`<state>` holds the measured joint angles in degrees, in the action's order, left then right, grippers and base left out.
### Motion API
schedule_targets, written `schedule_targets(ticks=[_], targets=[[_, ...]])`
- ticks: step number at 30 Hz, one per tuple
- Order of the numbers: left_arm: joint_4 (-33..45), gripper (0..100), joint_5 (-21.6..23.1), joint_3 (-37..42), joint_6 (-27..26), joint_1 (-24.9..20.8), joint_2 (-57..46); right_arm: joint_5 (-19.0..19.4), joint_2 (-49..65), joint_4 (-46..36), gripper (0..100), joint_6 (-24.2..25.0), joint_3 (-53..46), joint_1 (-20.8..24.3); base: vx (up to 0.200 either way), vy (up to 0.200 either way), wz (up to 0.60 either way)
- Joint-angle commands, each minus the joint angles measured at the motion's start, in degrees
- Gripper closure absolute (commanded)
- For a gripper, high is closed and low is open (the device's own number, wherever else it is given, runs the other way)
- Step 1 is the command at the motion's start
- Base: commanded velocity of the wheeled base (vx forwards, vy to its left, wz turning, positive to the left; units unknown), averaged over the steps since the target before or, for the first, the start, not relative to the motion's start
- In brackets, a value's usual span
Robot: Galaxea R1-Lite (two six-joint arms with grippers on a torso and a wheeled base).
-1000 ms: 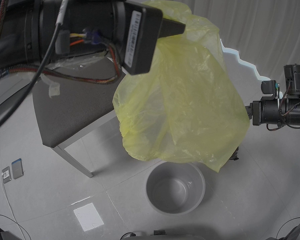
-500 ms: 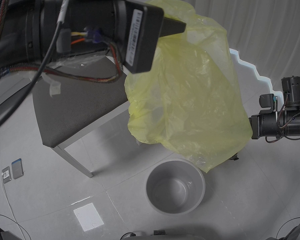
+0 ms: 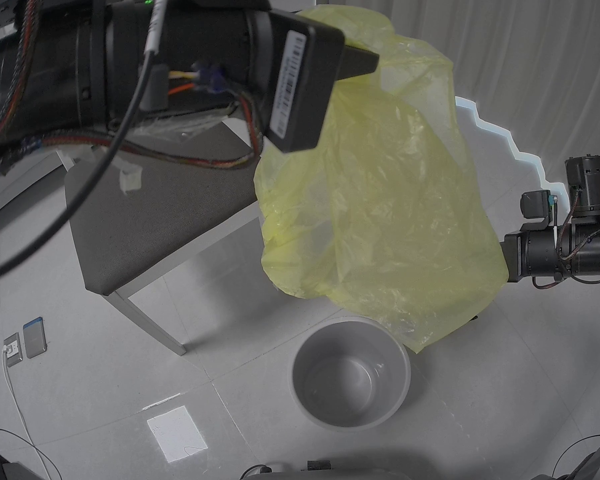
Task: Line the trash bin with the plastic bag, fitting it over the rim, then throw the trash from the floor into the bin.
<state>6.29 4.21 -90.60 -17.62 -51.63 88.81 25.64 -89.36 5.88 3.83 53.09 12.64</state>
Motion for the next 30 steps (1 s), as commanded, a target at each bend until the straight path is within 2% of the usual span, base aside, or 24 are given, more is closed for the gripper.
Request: schedule_targets(ticks=[1, 4, 6, 8, 12, 15, 16, 19, 22, 23, 25, 27, 30], targets=[[0.5, 100, -1.4, -0.2, 0.7, 0.3, 0.7, -0.3, 0.5, 0.0, 100, 0.0, 0.3, 0.0, 0.000, 0.000, 0.00], [1.3, 100, -6.8, -0.8, 4.0, 0.4, 1.1, -0.7, 0.4, -0.1, 100, 0.1, -0.3, 0.0, 0.000, 0.000, 0.00], [3.3, 100, -11.0, -1.3, 11.1, 0.1, 1.4, -0.8, 0.2, -0.1, 100, 0.2, -1.2, 0.1, 0.000, 0.000, 0.00], [6.4, 100, -13.2, -0.9, 18.0, 0.1, 0.8, -1.3, 0.0, 0.0, 100, 0.2, -1.9, 0.3, 0.000, 0.000, 0.00], [12.0, 100, -13.9, 2.0, 29.3, 1.6, -0.8, -4.6, -0.5, 0.0, 100, 1.4, -2.2, 2.6, 0.000, 0.000, 0.00], [12.1, 100, -13.9, 6.8, 35.4, 2.7, -0.5, -5.7, -2.3, 0.0, 100, 2.7, -1.8, 3.8, 0.000, 0.000, 0.00], [12.1, 100, -13.9, 6.8, 35.4, 2.7, -0.5, -5.7, -2.4, 0.0, 100, 2.7, -1.7, 3.9, 0.000, 0.000, 0.00], [10.3, 100, -13.5, 15.8, 41.7, 2.8, -0.2, -6.7, -5.6, 0.6, 100, 2.4, -1.8, 4.3, 0.000, 0.000, 0.00], [8.4, 100, -13.3, 20.6, 44.9, 2.6, 0.1, -7.6, -6.9, 0.7, 100, 2.1, -2.3, 4.3, 0.000, 0.000, 0.00], [5.3, 100, -13.3, 25.0, 47.1, 2.5, 0.8, -8.2, -8.1, 0.6, 100, 1.8, -2.8, 4.3, 0.000, 0.000, 0.00], [2.9, 100, -13.2, 27.6, 47.9, 2.6, 1.5, -8.3, -8.9, 0.8, 100, 1.4, -3.2, 4.3, 0.000, 0.000, 0.00], [-4.3, 100, -12.3, 32.2, 48.7, 2.9, 3.3, -8.3, -10.3, 0.8, 100, 0.7, -3.5, 4.2, 0.000, 0.000, 0.00], [-10.1, 100, -11.9, 34.8, 48.7, 3.6, 5.1, -8.3, -11.3, 0.8, 100, 0.7, -4.1, 4.1, 0.000, 0.000, 0.00]])
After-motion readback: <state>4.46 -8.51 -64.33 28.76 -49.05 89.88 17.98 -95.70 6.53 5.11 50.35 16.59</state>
